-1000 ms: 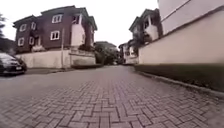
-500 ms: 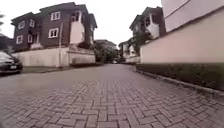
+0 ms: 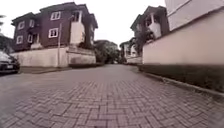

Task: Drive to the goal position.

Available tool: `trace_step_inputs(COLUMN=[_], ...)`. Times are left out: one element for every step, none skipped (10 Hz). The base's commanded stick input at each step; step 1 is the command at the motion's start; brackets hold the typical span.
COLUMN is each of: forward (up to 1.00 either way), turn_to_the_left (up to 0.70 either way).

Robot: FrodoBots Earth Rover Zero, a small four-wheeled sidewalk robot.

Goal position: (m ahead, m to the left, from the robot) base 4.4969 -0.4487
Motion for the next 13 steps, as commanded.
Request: trace_step_inputs(forward=[0.70,0.70,0.70,0.70,0.70,0.70,0.70,0.70,0.70,0.70,0.70,0.70,0.70], turn_to_the_left=[0.00,0.00,0.00,0.00,0.00,0.00,-0.21,-0.35,-0.35,-0.35,-0.35,-0.35,-0.35])
